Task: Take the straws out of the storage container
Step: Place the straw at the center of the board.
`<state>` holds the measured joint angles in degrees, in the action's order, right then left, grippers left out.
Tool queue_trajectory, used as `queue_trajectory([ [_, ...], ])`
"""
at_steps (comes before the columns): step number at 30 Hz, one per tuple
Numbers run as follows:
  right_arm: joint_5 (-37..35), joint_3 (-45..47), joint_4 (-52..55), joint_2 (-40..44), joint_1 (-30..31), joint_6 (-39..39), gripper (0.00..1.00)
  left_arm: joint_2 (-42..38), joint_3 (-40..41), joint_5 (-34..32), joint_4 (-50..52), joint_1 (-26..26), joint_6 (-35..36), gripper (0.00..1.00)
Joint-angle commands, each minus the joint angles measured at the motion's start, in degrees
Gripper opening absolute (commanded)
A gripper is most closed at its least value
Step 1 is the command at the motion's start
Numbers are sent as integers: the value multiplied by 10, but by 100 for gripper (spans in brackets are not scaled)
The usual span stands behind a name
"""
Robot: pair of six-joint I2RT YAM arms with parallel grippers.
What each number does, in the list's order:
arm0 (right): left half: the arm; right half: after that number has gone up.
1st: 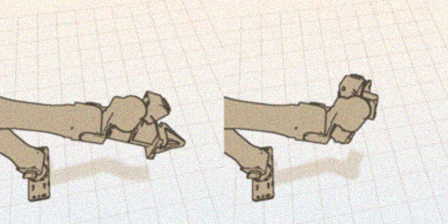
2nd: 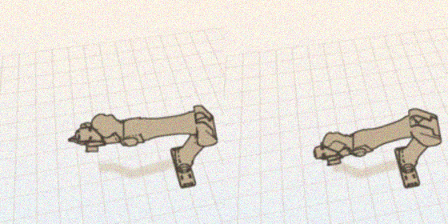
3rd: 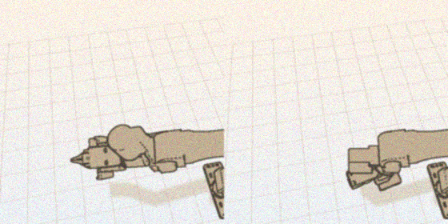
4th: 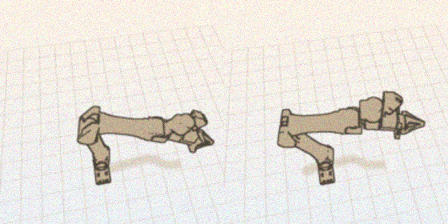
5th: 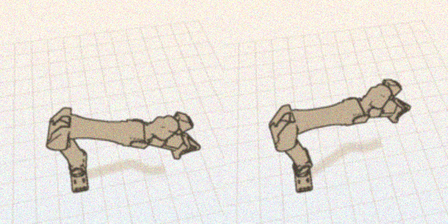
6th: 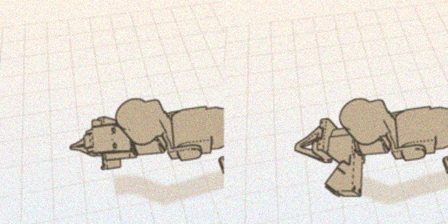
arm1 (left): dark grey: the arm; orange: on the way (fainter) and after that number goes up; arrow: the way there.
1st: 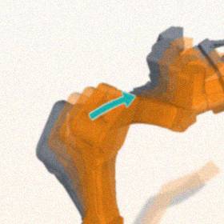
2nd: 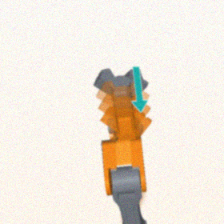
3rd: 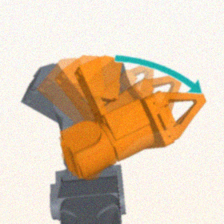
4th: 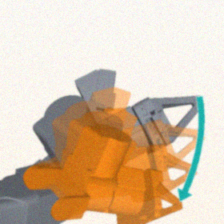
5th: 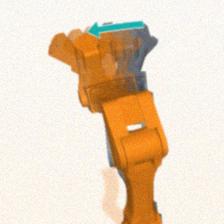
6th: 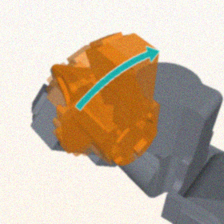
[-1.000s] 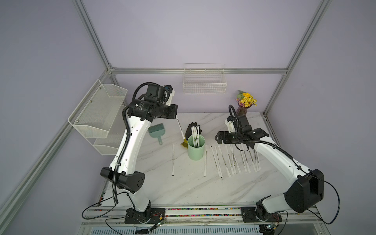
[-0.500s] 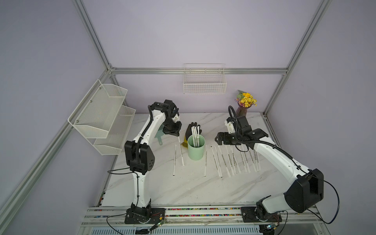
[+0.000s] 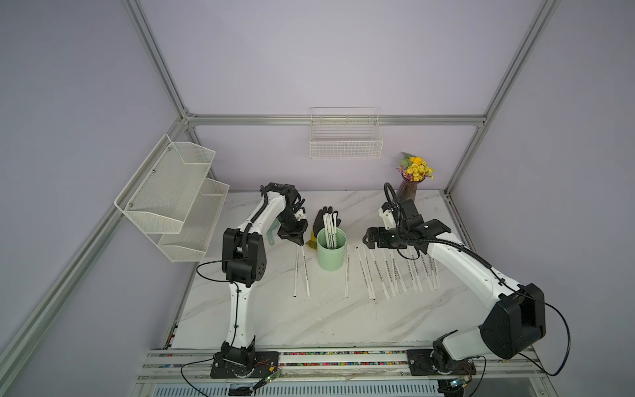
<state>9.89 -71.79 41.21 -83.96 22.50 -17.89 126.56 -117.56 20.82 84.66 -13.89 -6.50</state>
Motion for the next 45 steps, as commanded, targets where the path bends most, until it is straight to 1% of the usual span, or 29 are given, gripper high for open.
queue_trajectory([
  [1,3,7,-8,-4,-2,0,97,9,-18,9,10,4,13,7],
  [9,4,4,-9,-8,-2,1,97,32,-32,-2,7,11,8,10],
  [20,2,0,-6,-15,-2,2,97,63,-49,2,-7,19,1,10],
  [23,0,3,-8,-14,-3,3,97,59,-44,-2,-20,20,-7,10],
  [26,-3,3,-10,-11,-3,3,97,35,-30,-12,-44,20,-25,11],
  [30,-14,11,-20,2,-2,2,97,-28,5,-32,-86,20,-54,15],
  [33,-23,19,-26,13,-3,-3,97,-104,57,-35,-144,20,-85,19],
  [40,-27,14,-27,20,-3,-12,97,-332,264,17,-375,8,-134,33],
  [43,-31,7,-26,19,-3,-16,97,-389,328,16,-441,-6,-142,36],
  [45,-28,0,-26,16,-3,-17,97,-407,355,17,-466,-15,-142,37],
])
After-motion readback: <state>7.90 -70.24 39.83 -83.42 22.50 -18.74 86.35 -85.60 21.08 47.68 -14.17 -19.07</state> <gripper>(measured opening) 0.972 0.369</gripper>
